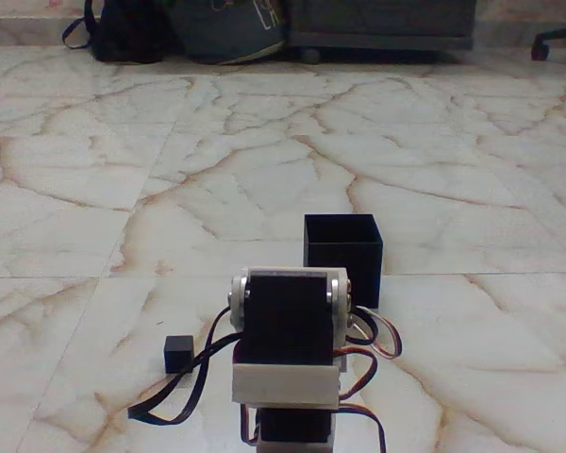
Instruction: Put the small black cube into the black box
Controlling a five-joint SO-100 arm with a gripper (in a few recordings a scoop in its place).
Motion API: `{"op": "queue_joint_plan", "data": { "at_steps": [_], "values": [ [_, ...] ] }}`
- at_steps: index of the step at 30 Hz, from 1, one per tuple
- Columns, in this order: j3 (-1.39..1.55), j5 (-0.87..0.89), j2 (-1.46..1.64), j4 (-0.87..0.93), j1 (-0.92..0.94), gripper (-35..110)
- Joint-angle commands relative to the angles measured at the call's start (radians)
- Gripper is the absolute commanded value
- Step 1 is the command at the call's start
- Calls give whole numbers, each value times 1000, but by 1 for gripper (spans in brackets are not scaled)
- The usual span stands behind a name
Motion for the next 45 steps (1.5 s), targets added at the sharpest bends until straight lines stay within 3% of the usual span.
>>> {"op": "queue_joint_plan", "data": {
  "at_steps": [1, 8, 13, 16, 22, 25, 28, 36, 45],
  "values": [
    [0, 0, 0, 0, 0, 4],
    [-2, 61, 15, -17, 2, 3],
    [-2, -84, 14, -23, 3, 4],
    [-2, -35, 12, -18, 2, 4],
    [-6, -204, 6, -40, 3, 5],
    [-77, -190, 5, -12, -12, 5],
    [-259, -97, -48, 129, -107, 6],
    [-776, -74, -499, 244, -233, 10],
    [-1531, 97, -1195, 184, -405, 10]
  ]
}}
